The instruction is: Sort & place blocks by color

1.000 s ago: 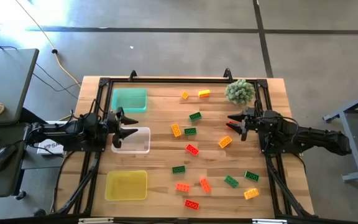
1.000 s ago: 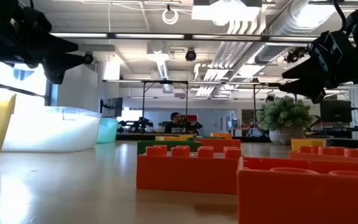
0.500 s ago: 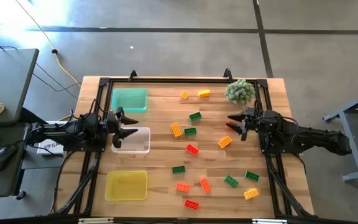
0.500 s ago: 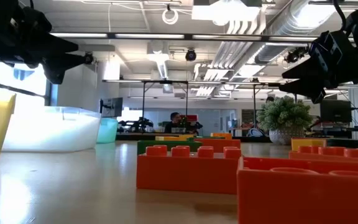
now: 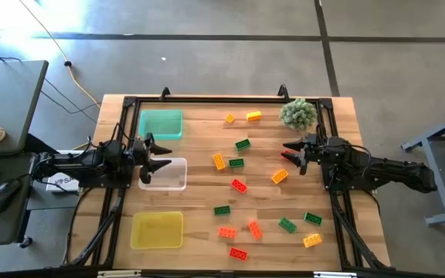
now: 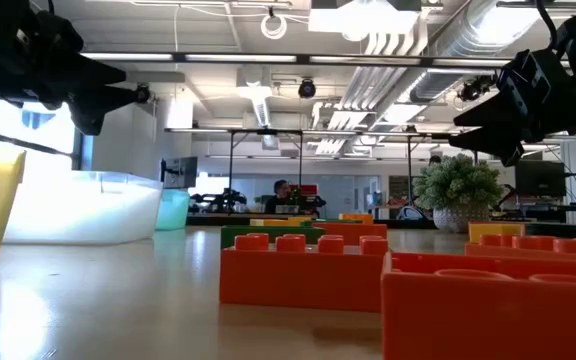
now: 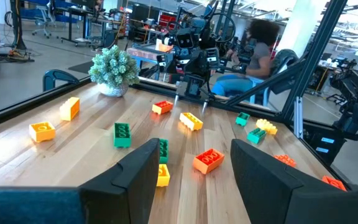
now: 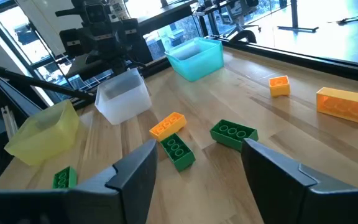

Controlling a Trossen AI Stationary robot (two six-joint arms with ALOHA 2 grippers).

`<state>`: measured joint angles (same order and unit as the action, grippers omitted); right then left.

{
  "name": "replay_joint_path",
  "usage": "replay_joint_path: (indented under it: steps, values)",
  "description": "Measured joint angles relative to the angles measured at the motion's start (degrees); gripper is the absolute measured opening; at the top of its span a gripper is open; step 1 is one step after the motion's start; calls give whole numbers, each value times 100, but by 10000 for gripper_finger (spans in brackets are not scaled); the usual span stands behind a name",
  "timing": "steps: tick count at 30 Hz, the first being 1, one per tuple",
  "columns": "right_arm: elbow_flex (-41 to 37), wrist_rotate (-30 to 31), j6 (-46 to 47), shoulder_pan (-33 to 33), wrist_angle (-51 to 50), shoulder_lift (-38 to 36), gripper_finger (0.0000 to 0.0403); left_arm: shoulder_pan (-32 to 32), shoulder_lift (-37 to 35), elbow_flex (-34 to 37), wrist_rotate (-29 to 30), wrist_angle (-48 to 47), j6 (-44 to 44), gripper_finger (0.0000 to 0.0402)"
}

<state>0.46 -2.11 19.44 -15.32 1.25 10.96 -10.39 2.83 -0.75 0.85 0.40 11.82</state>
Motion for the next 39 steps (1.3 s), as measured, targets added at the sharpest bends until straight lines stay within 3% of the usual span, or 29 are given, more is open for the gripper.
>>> replay_joint_path:
  steps: [39]
  values:
    - [-1, 0, 0, 0, -1, 0, 220, 2, 0, 0, 167, 25, 4, 186]
